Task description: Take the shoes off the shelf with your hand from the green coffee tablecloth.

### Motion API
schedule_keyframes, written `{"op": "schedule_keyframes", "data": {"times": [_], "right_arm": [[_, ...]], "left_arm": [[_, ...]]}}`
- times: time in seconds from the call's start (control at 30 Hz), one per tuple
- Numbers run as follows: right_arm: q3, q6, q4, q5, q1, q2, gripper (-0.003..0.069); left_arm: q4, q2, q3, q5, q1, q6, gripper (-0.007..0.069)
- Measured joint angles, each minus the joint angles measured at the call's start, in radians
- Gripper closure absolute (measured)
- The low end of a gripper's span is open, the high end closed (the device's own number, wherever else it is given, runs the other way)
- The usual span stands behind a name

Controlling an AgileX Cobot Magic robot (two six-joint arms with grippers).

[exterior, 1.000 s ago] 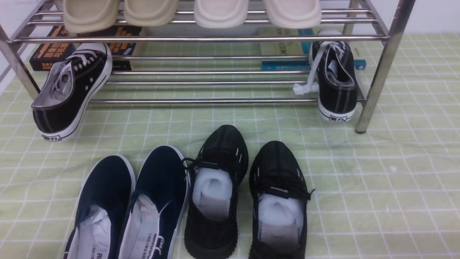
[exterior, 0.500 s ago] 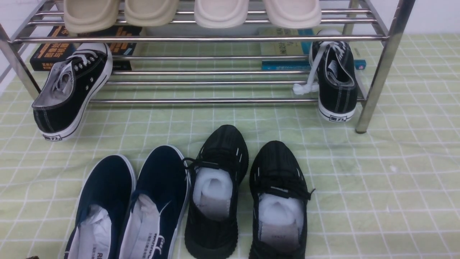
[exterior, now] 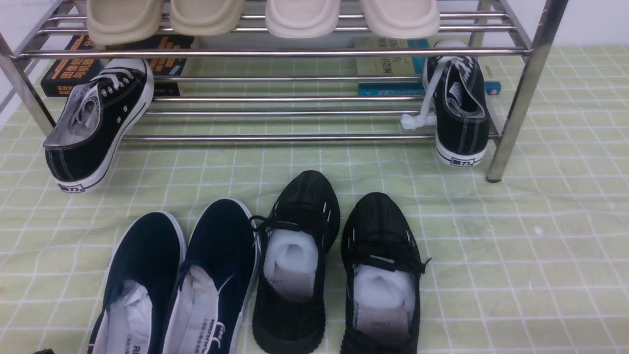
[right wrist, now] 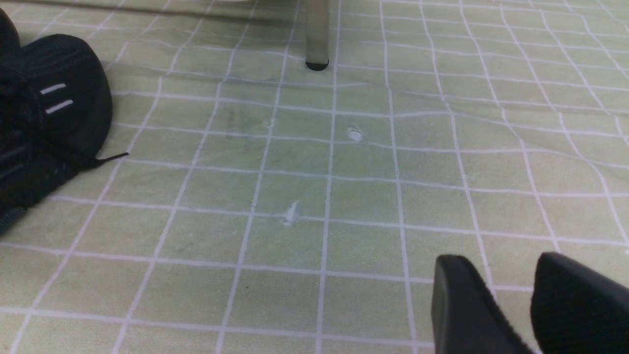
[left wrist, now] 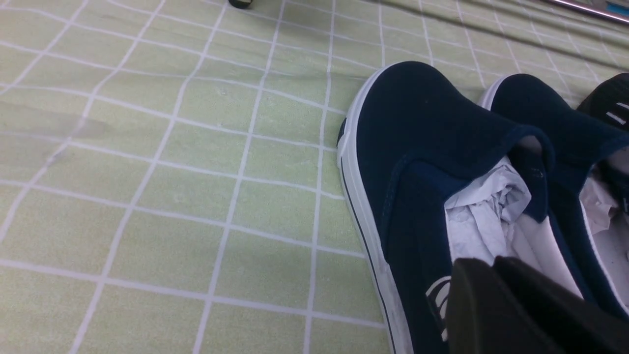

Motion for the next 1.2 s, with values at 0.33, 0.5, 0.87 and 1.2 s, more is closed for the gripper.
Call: {"op": "schedule_keyframes", "data": {"times": [0.33,0.5,0.87,1.2], "right_arm": [[0.000,0.000,0.000,0.000,0.000,0.000,0.0421],[0.000,0.000,0.000,0.000,0.000,0.000,0.0421],[0.000,0.000,0.000,0.000,0.000,0.000,0.0421],[0.000,0.000,0.000,0.000,0.000,0.000,0.0421]], "left_arm": [[0.001,0.000,0.000,0.000,0.000,0.000,0.0557],[0.001,0.000,0.000,0.000,0.000,0.000,0.0557],[0.001,0.000,0.000,0.000,0.000,0.000,0.0552],[0.002,0.000,0.000,0.000,0.000,0.000,0.0541]]}}
